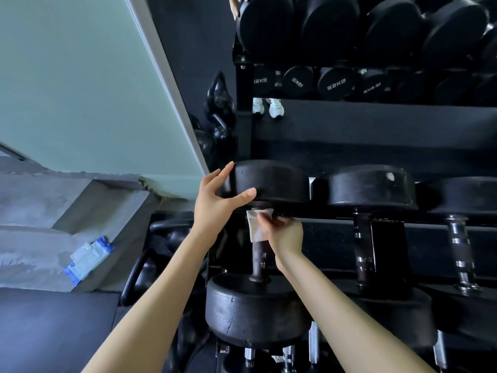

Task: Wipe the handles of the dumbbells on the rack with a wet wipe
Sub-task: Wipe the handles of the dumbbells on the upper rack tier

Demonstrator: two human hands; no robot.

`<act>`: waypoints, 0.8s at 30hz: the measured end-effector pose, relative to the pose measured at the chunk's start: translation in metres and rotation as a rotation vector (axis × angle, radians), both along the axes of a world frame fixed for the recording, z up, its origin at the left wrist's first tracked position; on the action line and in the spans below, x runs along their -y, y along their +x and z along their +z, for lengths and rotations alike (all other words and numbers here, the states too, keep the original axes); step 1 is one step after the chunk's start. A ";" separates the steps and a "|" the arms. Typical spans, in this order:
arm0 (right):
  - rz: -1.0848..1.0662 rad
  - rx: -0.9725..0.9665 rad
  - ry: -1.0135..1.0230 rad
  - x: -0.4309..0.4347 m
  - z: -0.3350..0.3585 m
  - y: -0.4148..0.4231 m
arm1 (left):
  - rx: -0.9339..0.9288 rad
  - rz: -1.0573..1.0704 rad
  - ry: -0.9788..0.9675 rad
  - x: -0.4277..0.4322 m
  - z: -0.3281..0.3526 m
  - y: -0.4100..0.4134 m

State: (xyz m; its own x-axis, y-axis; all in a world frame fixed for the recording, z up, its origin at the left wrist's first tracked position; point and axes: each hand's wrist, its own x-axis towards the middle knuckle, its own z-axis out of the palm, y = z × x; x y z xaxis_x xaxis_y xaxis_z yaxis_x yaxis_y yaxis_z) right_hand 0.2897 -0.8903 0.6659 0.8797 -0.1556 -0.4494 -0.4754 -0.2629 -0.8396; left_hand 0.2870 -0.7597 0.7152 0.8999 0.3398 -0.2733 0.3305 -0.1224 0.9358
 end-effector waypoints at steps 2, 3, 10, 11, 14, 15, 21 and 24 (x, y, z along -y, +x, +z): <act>0.091 0.002 0.014 0.007 -0.004 -0.012 | 0.002 0.002 0.001 0.000 0.001 0.000; 0.153 0.007 -0.010 0.011 -0.007 -0.019 | -0.002 -0.001 0.008 0.000 0.001 0.000; 0.430 -0.117 -0.098 0.035 -0.010 -0.034 | -0.022 -0.027 0.046 -0.001 0.002 0.001; 0.398 -0.124 -0.074 0.034 -0.011 -0.033 | -0.025 -0.028 0.051 -0.001 0.002 0.001; 0.288 -0.092 -0.031 0.027 -0.012 -0.029 | -0.020 -0.031 0.057 0.000 0.002 0.001; 0.265 -0.078 -0.028 0.025 -0.013 -0.028 | -0.020 -0.030 0.053 0.000 0.002 0.000; 0.185 -0.087 0.034 0.016 -0.012 -0.019 | -0.012 -0.020 0.047 0.000 0.001 0.000; 0.272 -0.148 0.106 0.022 -0.007 -0.014 | -0.006 -0.020 0.050 0.000 0.001 0.000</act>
